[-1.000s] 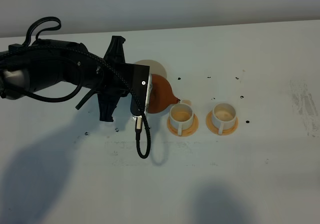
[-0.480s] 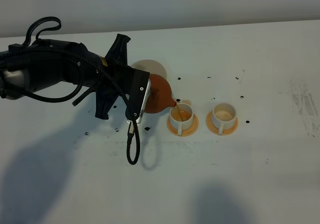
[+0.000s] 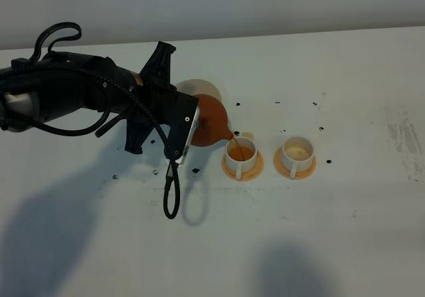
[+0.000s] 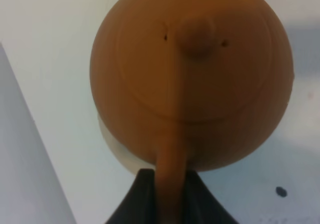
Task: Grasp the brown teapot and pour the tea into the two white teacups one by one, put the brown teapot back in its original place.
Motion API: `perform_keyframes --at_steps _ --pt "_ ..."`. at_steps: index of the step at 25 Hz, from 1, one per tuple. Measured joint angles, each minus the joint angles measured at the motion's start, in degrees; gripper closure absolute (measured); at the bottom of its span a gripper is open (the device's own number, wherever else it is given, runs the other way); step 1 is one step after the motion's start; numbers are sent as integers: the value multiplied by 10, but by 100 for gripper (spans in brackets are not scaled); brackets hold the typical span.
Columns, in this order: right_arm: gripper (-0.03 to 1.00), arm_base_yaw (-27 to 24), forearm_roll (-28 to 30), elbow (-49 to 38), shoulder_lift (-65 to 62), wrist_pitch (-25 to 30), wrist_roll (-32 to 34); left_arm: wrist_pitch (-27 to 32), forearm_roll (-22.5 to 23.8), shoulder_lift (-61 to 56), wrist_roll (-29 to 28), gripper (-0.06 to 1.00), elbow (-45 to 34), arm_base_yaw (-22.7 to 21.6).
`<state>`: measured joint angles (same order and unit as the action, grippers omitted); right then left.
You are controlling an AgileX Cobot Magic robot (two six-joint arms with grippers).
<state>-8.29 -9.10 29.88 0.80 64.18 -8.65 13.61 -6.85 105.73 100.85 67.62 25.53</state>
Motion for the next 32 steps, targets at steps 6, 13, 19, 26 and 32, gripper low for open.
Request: perform_keyframes --at_steps 6,13,19,26,32 --pt "54 0 0 0 0 0 0 -9 1 0 2 86 0 0" --pt "54 0 0 0 0 0 0 -16 1 0 16 86 0 0" --pt "54 0 0 0 0 0 0 -22 2 0 28 86 0 0" --pt "54 0 0 0 0 0 0 -26 2 0 32 86 0 0" --pt "54 0 0 0 0 0 0 -29 3 0 36 86 0 2"
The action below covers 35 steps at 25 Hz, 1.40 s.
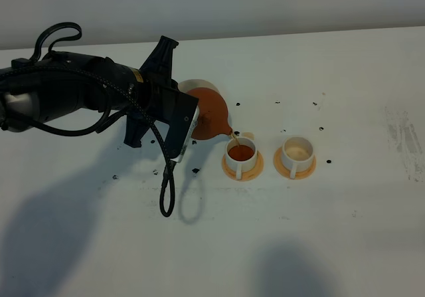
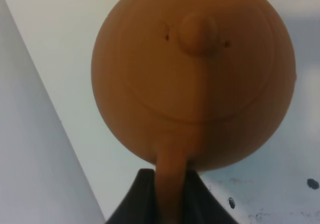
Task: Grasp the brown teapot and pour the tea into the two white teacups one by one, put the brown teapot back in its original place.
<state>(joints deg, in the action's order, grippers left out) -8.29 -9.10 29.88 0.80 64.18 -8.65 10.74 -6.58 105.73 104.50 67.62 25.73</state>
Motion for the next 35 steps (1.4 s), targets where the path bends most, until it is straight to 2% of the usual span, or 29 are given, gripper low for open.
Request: perform_keyframes --at_steps 35 --pt "54 0 0 0 0 0 0 -4 0 0 11 86 0 9"
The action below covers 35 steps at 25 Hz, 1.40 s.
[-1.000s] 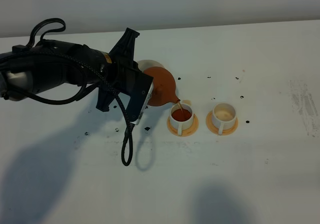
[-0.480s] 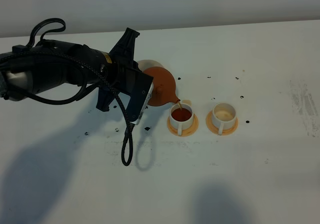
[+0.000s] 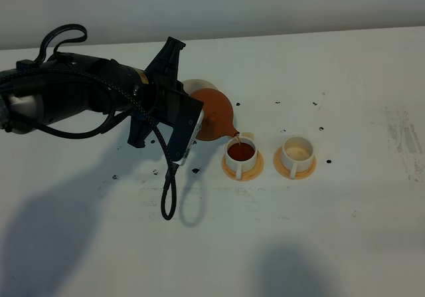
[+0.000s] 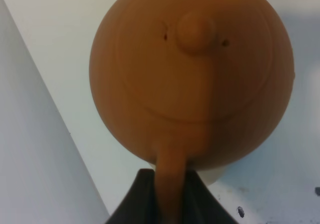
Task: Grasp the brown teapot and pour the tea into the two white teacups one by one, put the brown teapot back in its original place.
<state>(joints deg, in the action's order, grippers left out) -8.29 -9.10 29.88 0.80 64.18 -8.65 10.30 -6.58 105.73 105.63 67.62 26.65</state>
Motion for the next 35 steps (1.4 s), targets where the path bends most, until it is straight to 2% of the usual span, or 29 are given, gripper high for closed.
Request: perform_keyframes --at_steps 14,24,28,35 --pt "54 0 0 0 0 0 0 43 0 0 -83 86 0 0" --pt "54 0 0 0 0 0 0 63 -3 -9 -247 86 0 -5" --pt "54 0 0 0 0 0 0 74 -4 -31 -336 86 0 -19" --pt "54 0 0 0 0 0 0 153 -10 -46 -461 86 0 -30"
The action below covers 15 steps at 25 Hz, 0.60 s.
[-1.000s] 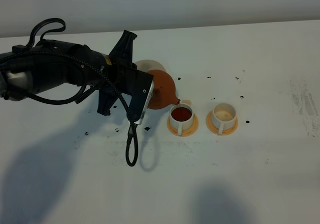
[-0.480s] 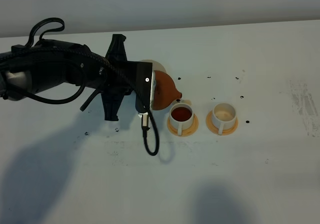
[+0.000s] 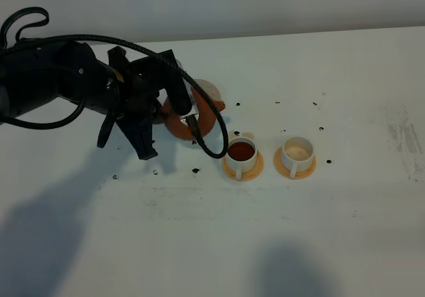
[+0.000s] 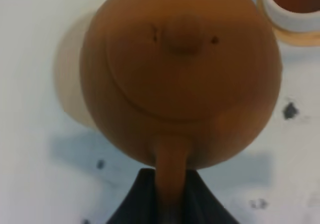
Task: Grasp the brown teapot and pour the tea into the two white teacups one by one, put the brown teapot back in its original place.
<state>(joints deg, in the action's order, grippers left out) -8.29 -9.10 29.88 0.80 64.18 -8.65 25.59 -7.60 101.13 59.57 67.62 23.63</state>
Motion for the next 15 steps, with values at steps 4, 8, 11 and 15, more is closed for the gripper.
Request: perform_keyframes --at_steps 4,8,11,15 --pt "54 0 0 0 0 0 0 25 -11 0 -34 86 0 0" --pt "54 0 0 0 0 0 0 26 -21 0 -59 86 -3 0" --pt "54 0 0 0 0 0 0 18 -28 -1 -70 86 -25 0" --pt "54 0 0 0 0 0 0 -4 -49 -1 -73 86 -62 0"
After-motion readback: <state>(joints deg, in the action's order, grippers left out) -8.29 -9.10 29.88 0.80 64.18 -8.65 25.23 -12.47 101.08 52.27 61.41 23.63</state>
